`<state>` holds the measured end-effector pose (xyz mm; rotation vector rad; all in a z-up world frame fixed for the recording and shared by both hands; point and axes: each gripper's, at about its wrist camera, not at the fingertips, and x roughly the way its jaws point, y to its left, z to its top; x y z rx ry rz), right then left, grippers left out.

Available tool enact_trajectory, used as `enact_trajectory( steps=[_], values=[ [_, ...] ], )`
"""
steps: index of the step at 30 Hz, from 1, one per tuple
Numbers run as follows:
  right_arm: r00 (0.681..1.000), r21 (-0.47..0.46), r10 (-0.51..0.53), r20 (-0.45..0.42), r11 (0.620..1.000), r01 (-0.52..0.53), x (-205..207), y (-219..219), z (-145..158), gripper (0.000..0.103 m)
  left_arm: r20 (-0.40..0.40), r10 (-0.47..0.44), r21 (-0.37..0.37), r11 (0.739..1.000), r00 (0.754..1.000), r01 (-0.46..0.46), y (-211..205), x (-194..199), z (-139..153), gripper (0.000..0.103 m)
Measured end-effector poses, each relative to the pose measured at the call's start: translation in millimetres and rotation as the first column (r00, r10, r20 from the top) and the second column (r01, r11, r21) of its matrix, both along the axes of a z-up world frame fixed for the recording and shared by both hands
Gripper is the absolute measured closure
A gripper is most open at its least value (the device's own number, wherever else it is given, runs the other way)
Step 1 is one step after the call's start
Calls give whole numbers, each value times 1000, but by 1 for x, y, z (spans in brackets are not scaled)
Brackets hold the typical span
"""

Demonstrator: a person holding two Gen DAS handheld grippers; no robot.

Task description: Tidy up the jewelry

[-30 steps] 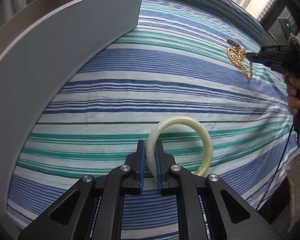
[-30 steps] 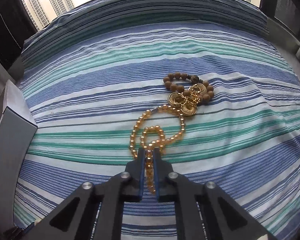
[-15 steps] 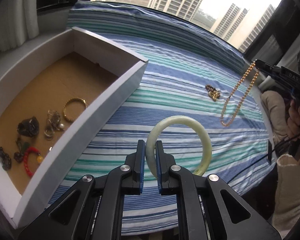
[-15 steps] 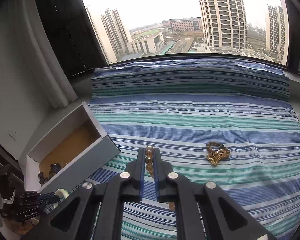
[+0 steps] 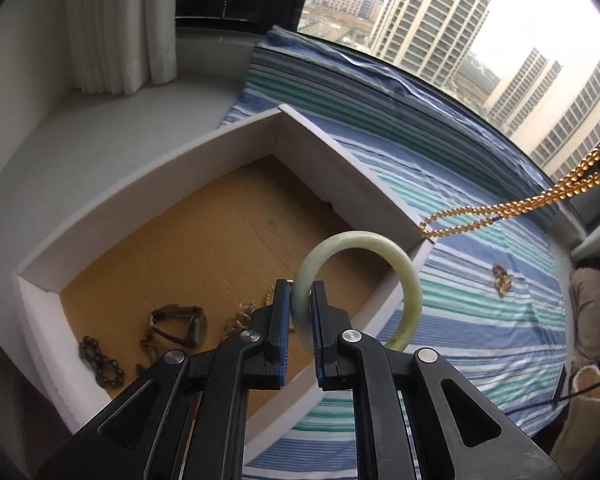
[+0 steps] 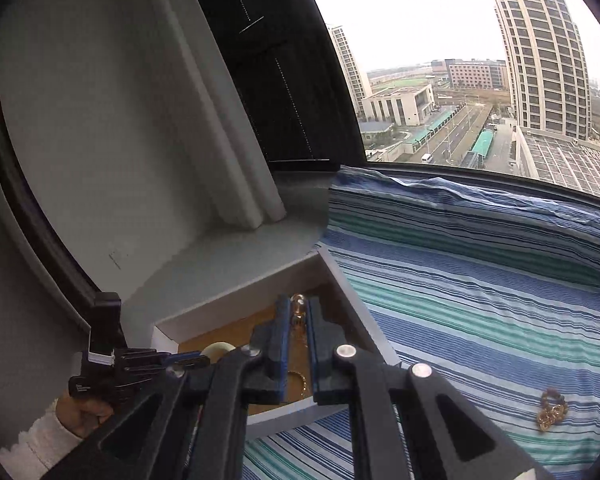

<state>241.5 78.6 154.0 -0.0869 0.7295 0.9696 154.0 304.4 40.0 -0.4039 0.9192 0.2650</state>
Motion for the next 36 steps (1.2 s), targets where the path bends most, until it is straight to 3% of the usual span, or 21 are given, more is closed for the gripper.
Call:
enact_trajectory(
  steps=[8,16,18,19,20,21,22,27,29,33,36],
  values=[
    [997,-119,76,-7,990,-76,24,102,-53,95,-81,88,-15,996,993,-89,50,45,-51,95],
    [994,-190,84,-67,977,-96,45,137,-108,95,-148,129,-11,991,981,-132,75,69,-106,94],
    [995,-244,63,-75,967,-79,48,139,-128,94,-164,137,-18,990,977,-142,77,77,-121,91],
    [998,-289,34,-61,956,-51,49,140,-136,88,-170,151,-10,988,974,-155,78,79,-126,84],
    [999,-325,13,-48,945,-28,50,140,-143,80,-173,167,5,986,971,-169,79,79,-127,68],
    [999,-343,-3,-37,939,-9,51,137,-146,58,-163,181,17,983,970,-181,79,77,-125,59],
    [1000,-341,-20,-24,940,11,52,132,-145,49,-141,192,27,981,971,-190,77,72,-119,45],
    [997,-303,-46,56,951,61,33,91,-119,48,-38,171,72,983,984,-168,54,47,-78,32],
    [994,-295,-56,97,952,82,18,71,-117,44,4,143,79,987,990,-143,34,33,-61,22],
    [993,-290,-55,107,953,84,-19,13,-142,43,63,31,99,994,998,-38,-23,7,-44,16],
    [993,-314,-88,84,943,110,-40,-42,-176,43,68,-73,121,991,995,64,-76,-10,-51,13]
  ],
)
